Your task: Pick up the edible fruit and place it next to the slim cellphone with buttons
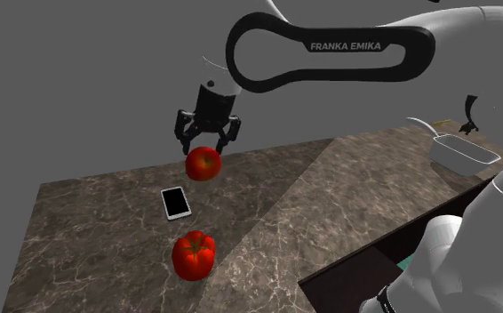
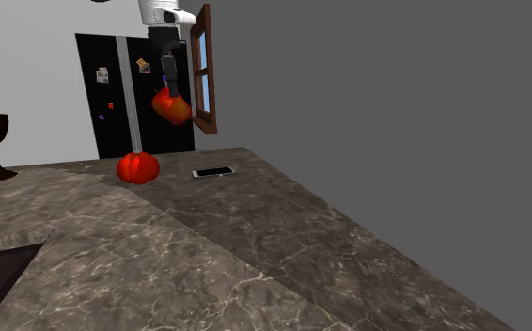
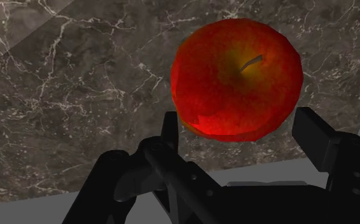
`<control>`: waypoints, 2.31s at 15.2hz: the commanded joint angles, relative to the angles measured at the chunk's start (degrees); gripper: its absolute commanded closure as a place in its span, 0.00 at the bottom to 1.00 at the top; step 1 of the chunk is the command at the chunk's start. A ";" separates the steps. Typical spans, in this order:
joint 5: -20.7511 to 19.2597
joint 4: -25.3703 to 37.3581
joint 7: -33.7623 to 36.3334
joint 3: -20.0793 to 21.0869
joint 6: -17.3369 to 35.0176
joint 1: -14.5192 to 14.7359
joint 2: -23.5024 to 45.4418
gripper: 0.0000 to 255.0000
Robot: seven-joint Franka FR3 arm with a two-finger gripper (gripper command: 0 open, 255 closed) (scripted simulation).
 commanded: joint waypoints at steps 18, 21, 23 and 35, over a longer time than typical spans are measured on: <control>-0.28 -11.27 0.26 0.41 13.99 0.50 2.70 1.00; -0.35 -12.77 0.21 0.42 16.18 0.53 3.40 1.00; -0.41 -13.71 0.19 0.42 17.63 0.56 3.92 1.00; -0.83 -17.47 0.18 0.39 24.43 0.72 7.00 1.00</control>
